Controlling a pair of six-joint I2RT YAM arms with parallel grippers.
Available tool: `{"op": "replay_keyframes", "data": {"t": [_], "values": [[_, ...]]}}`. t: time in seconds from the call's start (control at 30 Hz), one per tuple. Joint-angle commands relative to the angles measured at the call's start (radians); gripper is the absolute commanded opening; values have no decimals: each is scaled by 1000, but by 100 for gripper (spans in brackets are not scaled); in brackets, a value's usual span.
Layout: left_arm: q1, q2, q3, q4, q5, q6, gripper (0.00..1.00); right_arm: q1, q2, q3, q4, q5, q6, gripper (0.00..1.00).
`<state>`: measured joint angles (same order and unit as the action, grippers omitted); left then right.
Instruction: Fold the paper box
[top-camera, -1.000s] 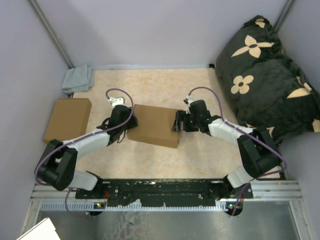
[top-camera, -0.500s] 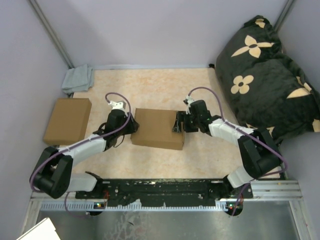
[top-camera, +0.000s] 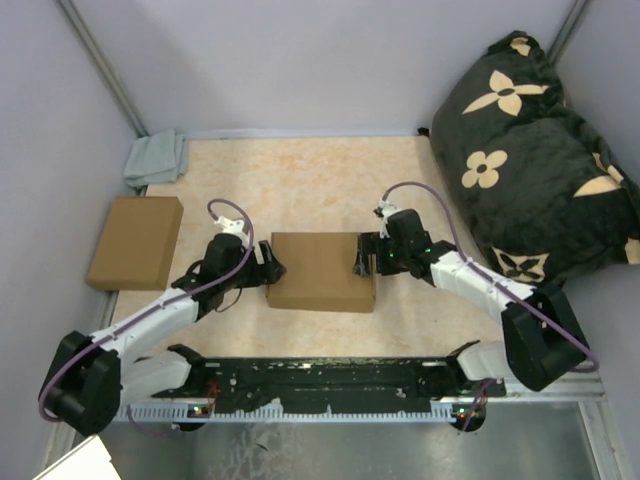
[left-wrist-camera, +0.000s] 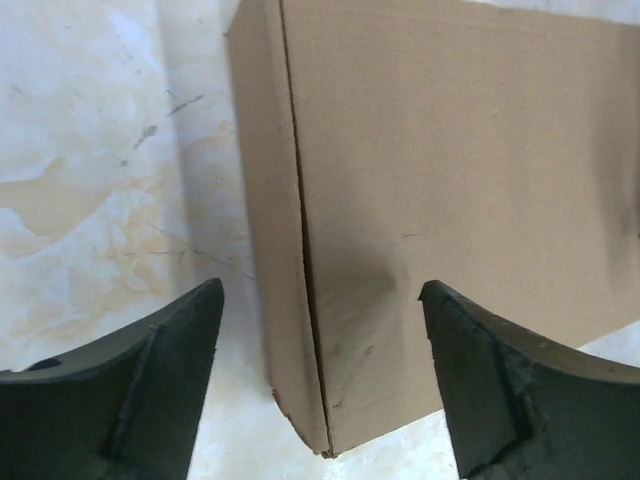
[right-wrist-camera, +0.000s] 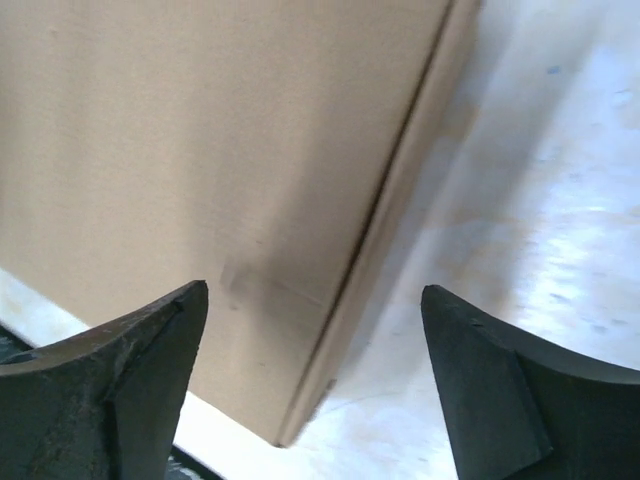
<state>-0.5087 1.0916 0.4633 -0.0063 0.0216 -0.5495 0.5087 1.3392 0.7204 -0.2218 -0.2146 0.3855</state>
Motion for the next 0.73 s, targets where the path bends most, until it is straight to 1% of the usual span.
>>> {"op": "replay_keyframes", "data": {"t": [0.0,0.1,0.23,0.33,0.43,0.57,0.7], "values": [[-2,-36,72,-84,-130,48,98,-1,-82,95,-73,224,-77,98],[-1,-37,119,-128,-204,50,100,-25,-93,156,-92,311,-93,99],[-2,-51,134,-142,-209,30,100,-27,-74,242,-112,387,-38,99],[-2,-72,131,-136,-203,41,100,-27,-81,240,-71,383,-16,99],[-1,-97,131,-156,-207,54,100,-27,-99,204,-12,355,-6,99],[-1,-132,127,-167,-171,57,100,-27,-132,145,61,317,0,99],[-2,-150,151,-188,-121,91,100,-27,-135,147,43,294,-11,99]]}}
